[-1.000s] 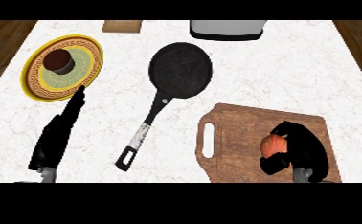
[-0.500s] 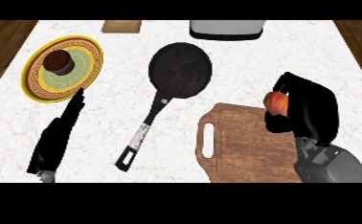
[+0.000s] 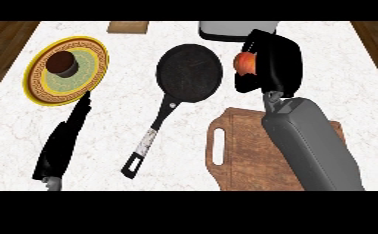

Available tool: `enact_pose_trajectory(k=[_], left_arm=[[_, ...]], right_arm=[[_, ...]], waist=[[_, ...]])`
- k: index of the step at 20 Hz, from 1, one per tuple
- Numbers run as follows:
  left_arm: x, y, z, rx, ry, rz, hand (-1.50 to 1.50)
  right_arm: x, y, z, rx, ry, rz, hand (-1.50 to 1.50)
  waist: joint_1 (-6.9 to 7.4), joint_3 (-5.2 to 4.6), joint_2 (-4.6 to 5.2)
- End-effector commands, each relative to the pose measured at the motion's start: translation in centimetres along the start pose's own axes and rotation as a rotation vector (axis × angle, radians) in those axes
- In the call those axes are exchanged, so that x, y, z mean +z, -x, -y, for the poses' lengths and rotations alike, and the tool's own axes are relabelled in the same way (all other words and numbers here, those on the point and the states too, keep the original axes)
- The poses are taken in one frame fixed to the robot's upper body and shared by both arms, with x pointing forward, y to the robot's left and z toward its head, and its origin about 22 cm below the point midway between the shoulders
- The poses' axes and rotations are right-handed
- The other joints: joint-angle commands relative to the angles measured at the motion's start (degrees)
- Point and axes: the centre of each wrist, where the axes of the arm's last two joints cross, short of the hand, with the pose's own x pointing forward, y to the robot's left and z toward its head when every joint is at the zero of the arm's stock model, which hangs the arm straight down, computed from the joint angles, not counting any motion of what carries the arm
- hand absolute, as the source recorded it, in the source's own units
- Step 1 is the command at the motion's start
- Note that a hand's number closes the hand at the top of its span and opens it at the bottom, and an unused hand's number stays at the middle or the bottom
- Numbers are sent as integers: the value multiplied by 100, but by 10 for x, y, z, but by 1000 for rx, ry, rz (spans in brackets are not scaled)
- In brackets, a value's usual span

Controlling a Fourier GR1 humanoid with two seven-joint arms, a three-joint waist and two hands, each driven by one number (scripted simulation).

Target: Pick the squash from the cutting board and place it in the pan

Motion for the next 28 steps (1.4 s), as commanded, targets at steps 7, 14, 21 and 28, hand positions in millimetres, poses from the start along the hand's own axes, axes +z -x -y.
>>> enact_pose_trajectory(k=[7,14,21,28], left_arm=[[5,3,10,-1,26,12,0],[-10,-9,6,-1,29,49,0],[-8,-10,8,-12,86,68,0],[-21,-17,8,-17,91,70,0]], right_arm=[[-51,-49,-57,-170,-131,-24,150],[-65,-41,-91,-72,-240,-48,150],[-66,-12,-105,-329,-410,-254,150],[-66,3,-113,-567,-343,-276,-150]], waist=[[191,4,80],[299,2,135],[590,20,218],[653,23,238]])
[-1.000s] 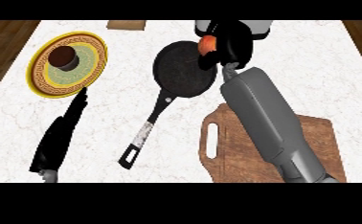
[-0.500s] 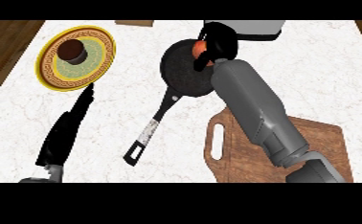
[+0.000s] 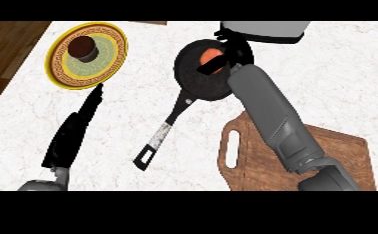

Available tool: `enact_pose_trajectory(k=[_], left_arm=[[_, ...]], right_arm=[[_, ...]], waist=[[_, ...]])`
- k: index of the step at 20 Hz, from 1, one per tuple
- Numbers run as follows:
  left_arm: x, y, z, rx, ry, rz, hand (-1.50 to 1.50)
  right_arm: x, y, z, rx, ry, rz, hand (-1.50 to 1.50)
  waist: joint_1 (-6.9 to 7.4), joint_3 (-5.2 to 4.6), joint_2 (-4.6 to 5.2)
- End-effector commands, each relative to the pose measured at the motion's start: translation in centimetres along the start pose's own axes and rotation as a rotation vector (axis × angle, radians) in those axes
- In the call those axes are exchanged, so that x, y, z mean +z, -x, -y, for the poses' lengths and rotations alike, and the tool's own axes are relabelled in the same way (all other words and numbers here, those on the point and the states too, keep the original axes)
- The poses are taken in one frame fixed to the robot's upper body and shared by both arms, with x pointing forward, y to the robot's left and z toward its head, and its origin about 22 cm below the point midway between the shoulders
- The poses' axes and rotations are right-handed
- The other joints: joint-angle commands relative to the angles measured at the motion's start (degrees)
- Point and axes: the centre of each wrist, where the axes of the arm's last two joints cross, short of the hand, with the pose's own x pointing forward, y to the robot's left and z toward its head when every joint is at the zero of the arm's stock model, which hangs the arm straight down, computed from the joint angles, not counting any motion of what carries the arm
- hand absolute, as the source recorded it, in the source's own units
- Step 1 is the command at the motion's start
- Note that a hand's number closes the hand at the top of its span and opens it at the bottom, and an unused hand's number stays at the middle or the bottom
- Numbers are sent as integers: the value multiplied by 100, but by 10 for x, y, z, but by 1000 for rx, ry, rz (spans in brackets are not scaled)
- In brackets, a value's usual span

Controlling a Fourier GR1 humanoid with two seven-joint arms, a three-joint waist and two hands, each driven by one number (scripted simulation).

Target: Pick the squash from the cutting board and place it in the pan

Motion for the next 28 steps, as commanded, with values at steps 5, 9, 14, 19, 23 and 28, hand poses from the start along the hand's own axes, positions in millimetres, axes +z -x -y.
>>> enact_pose_trajectory(k=[5,9,14,19,23,28], left_arm=[[-6,-1,4,6,9,-11,0],[-4,-3,-2,1,-4,-16,0],[3,7,-6,11,-44,-51,0],[16,6,-10,10,-88,-67,0],[26,9,-13,16,-101,-86,0],[18,23,5,17,-109,-111,0]], right_arm=[[-3,-6,9,-269,230,135,-150],[-4,-20,16,-378,357,116,-150],[-10,17,17,-495,487,32,-150],[-16,58,34,-542,544,82,-150],[-19,103,59,-478,527,130,-150],[-11,144,88,-452,538,168,-150]], waist=[[-17,1,-11],[-97,-6,-66],[-394,-6,-128],[-602,-7,-212],[-726,-13,-261],[-830,-17,-278]])
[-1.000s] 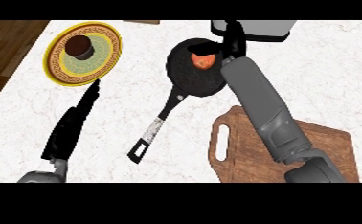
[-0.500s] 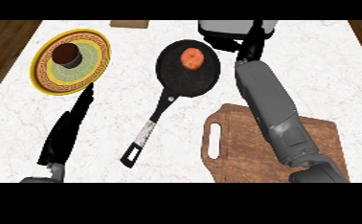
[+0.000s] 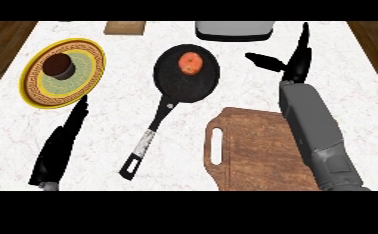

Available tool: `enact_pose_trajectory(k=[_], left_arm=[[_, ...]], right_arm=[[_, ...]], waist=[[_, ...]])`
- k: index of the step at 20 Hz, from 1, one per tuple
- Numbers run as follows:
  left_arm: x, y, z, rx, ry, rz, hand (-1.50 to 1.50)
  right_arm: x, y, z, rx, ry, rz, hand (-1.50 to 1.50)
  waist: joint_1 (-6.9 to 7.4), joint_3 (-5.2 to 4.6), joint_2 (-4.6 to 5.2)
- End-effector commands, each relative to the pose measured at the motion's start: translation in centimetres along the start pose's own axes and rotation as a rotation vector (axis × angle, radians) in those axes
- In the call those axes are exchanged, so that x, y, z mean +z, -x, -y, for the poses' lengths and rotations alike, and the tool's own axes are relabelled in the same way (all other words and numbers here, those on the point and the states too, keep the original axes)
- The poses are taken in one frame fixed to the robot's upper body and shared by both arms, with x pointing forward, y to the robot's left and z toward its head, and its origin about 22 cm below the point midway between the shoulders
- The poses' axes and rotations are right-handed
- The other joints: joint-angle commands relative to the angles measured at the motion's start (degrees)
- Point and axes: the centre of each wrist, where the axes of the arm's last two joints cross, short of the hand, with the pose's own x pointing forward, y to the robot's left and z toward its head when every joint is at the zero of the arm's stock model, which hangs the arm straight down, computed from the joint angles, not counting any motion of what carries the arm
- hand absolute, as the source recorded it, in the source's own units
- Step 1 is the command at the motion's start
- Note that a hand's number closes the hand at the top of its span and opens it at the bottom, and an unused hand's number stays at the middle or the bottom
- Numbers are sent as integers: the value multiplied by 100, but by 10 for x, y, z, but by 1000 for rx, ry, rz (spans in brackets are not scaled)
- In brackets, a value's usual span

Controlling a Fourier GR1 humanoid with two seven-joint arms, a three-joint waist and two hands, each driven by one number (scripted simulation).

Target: Pick the squash from the cutting board and place it in the pan

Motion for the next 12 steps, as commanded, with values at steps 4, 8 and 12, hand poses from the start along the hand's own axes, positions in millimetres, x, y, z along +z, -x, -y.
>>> enact_pose_trajectory(k=[4,8,12], left_arm=[[-8,-6,-14,13,-21,-6,0],[5,8,-21,20,-14,-14,0],[4,-1,5,0,-15,-5,0]], right_arm=[[-11,41,84,32,-22,3,-150],[-12,27,124,25,-9,33,-150],[-7,25,156,36,-44,12,-150]], waist=[[-77,-3,-22],[-77,-5,-29],[-60,-4,-20]])
